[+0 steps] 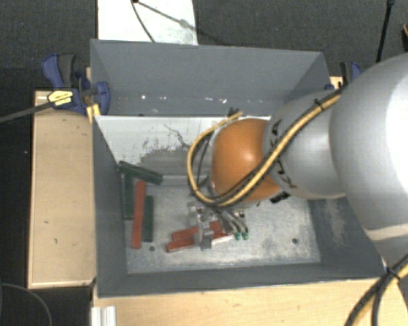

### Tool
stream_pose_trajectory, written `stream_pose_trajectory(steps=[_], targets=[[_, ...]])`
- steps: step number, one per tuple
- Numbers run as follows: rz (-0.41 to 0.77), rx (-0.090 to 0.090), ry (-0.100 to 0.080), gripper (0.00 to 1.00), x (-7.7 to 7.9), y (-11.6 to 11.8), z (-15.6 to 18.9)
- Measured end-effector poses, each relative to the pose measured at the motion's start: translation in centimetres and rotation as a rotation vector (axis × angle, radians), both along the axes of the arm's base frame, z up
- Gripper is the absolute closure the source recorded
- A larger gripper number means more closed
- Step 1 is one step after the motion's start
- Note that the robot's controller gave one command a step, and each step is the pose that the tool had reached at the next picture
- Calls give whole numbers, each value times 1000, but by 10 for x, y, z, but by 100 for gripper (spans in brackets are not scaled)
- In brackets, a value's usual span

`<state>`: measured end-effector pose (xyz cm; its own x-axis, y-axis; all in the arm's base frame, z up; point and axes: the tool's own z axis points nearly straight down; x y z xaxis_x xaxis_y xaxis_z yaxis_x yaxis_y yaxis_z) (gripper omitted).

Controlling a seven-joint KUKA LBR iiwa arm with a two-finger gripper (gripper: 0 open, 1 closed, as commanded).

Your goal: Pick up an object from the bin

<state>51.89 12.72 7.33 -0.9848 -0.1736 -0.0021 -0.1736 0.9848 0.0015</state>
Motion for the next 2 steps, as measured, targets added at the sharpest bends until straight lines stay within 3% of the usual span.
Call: stream_pose_trajectory(steps=[1,2], targets=[[-27,0,0,100,-19,22,6],[-30,0,0,0,-18,21,6]])
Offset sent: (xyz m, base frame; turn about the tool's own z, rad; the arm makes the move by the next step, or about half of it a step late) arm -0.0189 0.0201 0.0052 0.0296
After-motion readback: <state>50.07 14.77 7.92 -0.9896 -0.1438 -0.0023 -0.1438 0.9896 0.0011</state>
